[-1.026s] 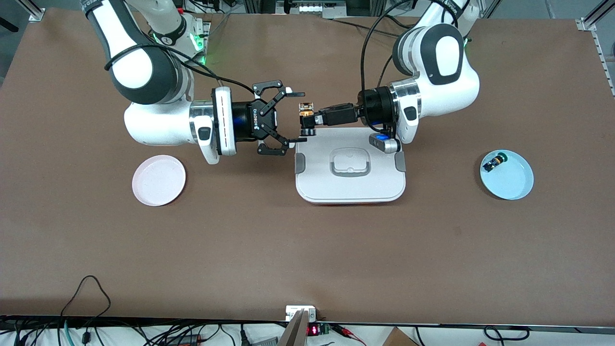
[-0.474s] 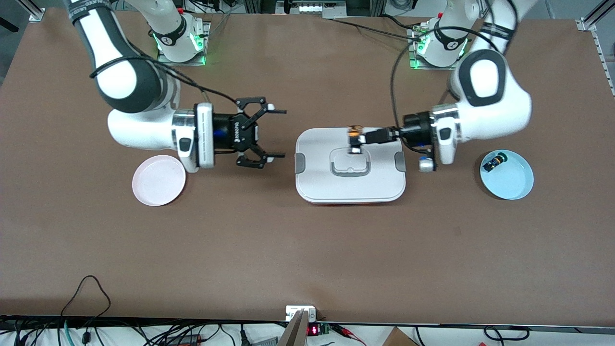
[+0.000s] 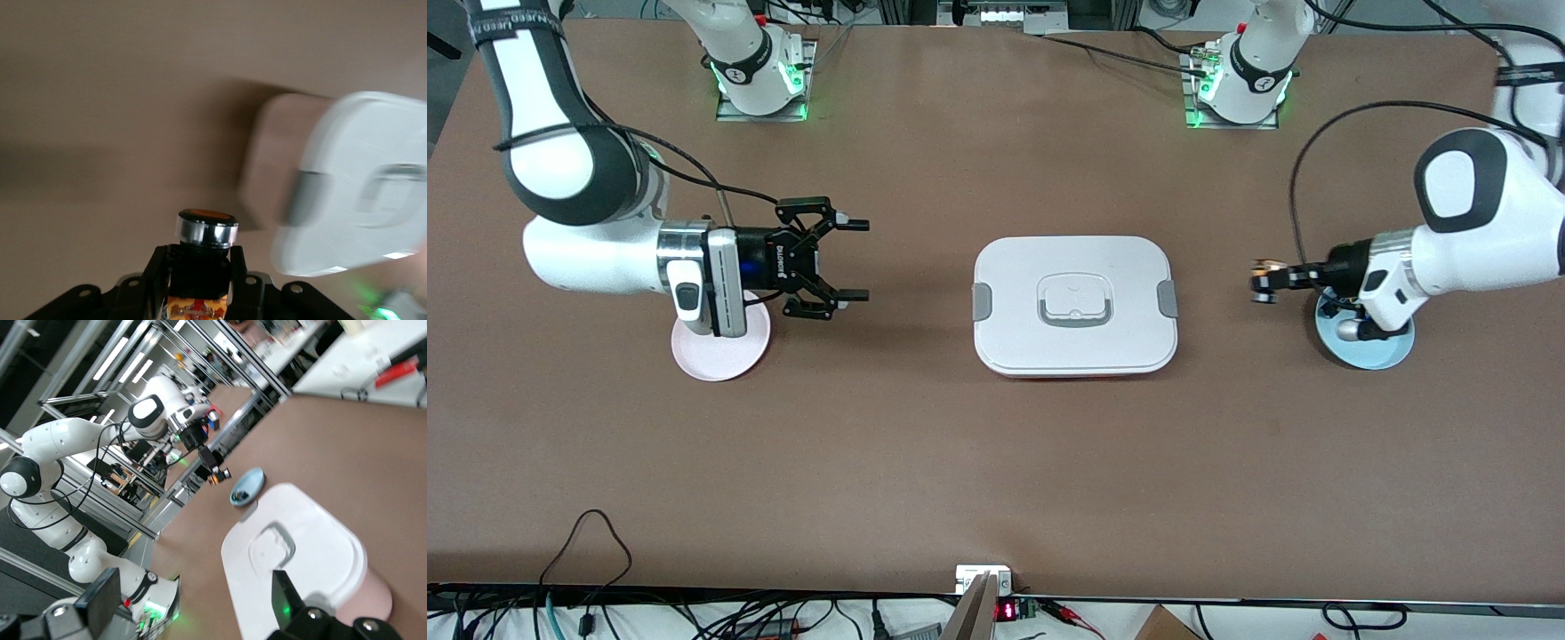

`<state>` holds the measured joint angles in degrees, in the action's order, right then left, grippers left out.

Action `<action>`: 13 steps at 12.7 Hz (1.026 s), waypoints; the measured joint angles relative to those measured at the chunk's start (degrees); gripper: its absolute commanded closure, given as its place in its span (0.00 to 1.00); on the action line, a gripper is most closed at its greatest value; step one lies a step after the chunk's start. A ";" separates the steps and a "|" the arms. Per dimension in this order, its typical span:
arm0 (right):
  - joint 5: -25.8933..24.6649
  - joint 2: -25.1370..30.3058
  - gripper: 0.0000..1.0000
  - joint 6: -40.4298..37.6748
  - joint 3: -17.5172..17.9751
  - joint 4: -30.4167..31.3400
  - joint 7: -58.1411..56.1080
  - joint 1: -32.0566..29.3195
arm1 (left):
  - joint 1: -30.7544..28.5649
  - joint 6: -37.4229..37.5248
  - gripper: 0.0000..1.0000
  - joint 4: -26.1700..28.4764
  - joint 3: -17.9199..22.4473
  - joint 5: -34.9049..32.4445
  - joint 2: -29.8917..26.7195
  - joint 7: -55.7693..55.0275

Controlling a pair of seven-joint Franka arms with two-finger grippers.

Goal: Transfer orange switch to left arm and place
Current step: 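Lower the switch onto the blue plate with the left gripper and release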

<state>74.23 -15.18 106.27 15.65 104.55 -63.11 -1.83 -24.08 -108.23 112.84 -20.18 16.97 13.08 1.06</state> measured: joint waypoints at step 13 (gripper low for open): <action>-66.03 2.93 0.00 -11.42 -7.02 -1.51 62.26 -0.71 | -8.39 -5.16 0.98 -10.07 2.56 -40.55 21.67 -11.14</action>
<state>8.20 -12.26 94.85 8.63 103.04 -0.85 -2.54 -32.47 -113.39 102.78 -17.62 -23.58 34.75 -10.08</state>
